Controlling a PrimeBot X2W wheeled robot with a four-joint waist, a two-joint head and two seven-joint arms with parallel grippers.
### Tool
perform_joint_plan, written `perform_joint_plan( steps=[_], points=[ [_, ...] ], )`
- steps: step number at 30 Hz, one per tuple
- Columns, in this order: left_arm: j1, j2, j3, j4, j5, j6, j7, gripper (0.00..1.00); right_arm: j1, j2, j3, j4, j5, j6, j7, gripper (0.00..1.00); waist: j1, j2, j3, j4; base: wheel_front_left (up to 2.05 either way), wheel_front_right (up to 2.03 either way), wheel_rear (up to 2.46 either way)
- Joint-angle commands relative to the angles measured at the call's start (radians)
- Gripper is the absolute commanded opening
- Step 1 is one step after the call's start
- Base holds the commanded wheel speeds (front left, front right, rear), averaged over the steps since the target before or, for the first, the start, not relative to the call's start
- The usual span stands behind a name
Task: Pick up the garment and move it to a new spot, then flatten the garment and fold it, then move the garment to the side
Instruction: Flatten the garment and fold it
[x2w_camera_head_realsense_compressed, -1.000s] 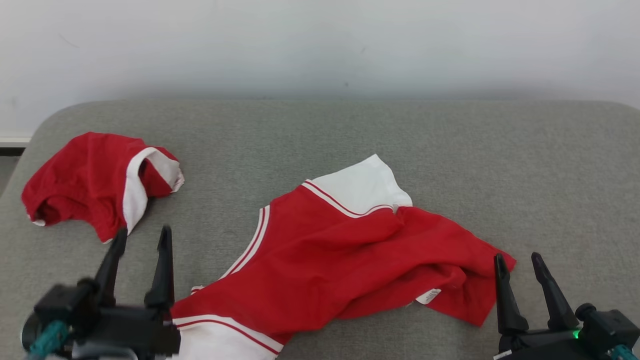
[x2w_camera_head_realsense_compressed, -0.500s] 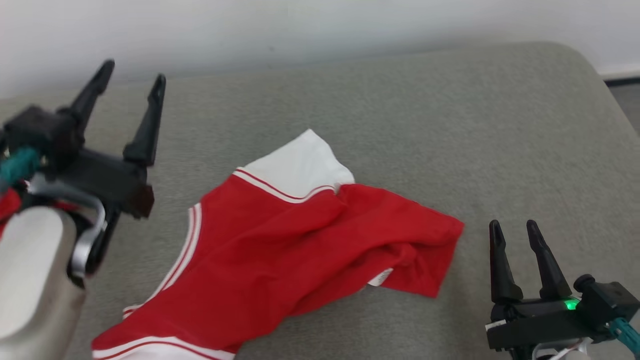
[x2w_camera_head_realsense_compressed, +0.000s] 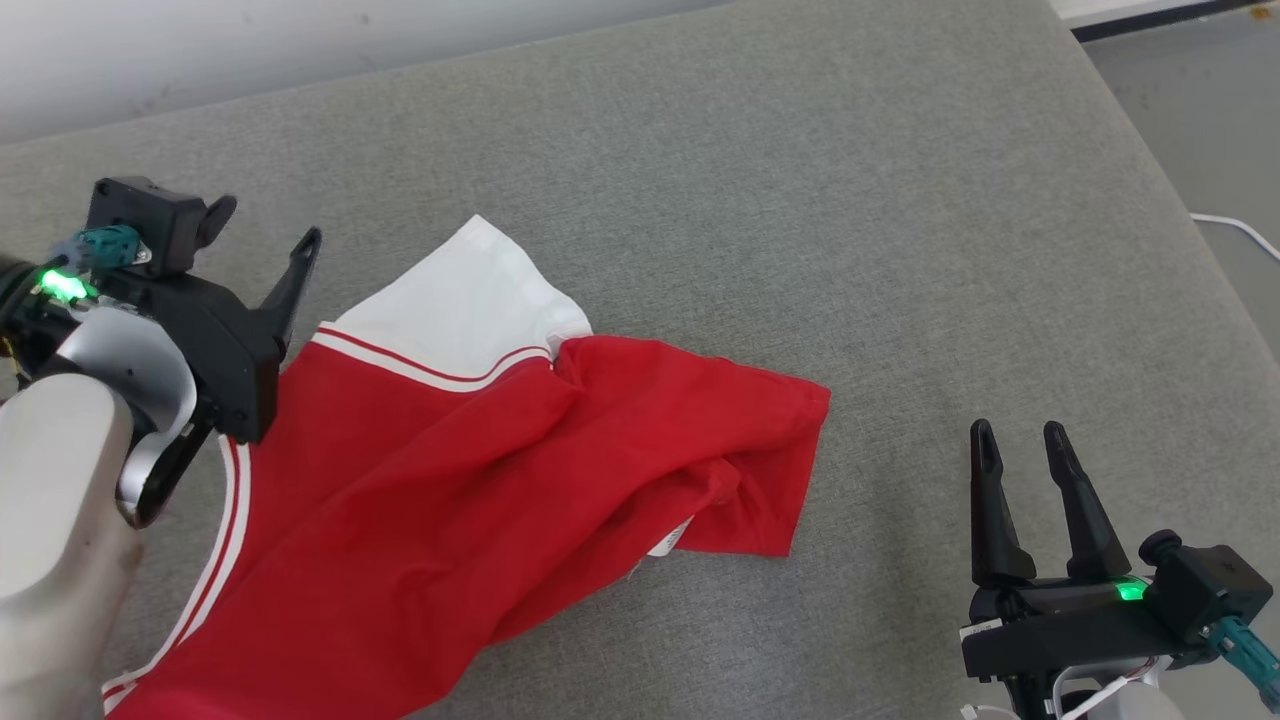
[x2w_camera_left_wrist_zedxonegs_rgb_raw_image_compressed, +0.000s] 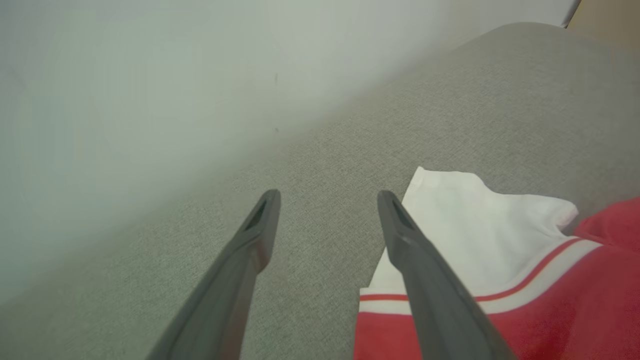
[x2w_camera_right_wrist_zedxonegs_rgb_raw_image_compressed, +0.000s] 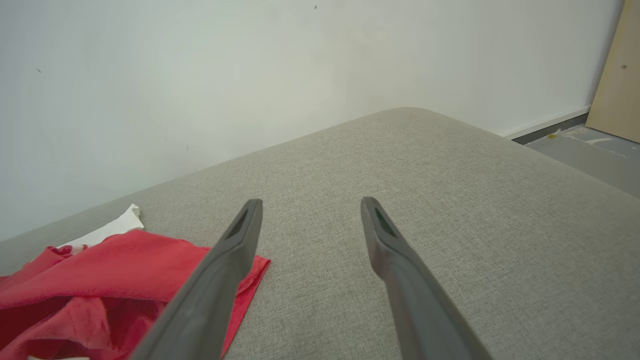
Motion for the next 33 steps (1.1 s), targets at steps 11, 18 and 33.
perform_joint_plan(
  steps=[11, 18, 33],
  points=[
    [-0.005, 0.040, -0.209, 0.073, -0.128, -0.006, 0.147, 1.00, -0.018, -0.004, 0.010, -0.003, -0.005, -0.002, 0.000, 1.00, -0.0002, -0.0002, 0.018, -0.030, 0.00, 0.00, 0.00],
    [-0.051, 0.053, -0.281, 0.125, -0.117, -0.006, 0.138, 1.00, -0.024, -0.008, 0.009, -0.006, -0.001, -0.002, 0.000, 1.00, -0.0002, -0.0002, 0.034, -0.044, 0.00, 0.00, 0.00],
    [-0.165, 0.043, -0.335, 0.160, -0.180, 0.001, 0.068, 0.00, -0.032, -0.014, -0.004, -0.009, -0.005, -0.002, 0.000, 1.00, -0.0002, -0.0002, 0.037, -0.013, 0.00, 0.00, 0.00]
  ],
)
